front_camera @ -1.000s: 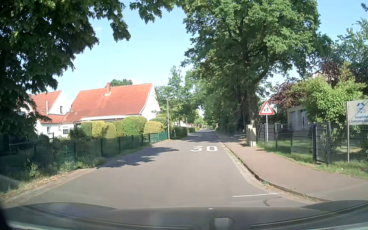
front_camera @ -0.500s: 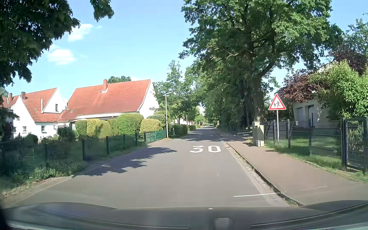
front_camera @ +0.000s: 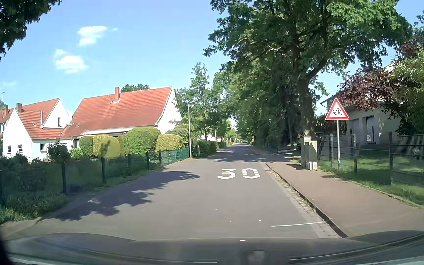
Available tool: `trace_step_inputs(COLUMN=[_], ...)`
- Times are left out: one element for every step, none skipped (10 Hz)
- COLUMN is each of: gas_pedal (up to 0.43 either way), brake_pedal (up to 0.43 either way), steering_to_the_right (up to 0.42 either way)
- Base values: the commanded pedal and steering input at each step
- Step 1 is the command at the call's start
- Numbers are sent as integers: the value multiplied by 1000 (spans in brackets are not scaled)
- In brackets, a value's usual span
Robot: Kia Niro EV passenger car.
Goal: Follow the waypoints while adhering to traffic rules and regulations
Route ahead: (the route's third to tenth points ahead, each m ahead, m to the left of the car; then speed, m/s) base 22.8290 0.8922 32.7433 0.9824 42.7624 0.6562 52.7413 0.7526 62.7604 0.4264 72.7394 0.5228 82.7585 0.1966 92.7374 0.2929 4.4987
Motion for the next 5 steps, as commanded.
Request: trace_step_inputs(gas_pedal=[189, 189, 189, 189, 189], brake_pedal=[6, 6, 6, 6, 6], steering_to_the_right=[0, 4, 10, 12, 11])
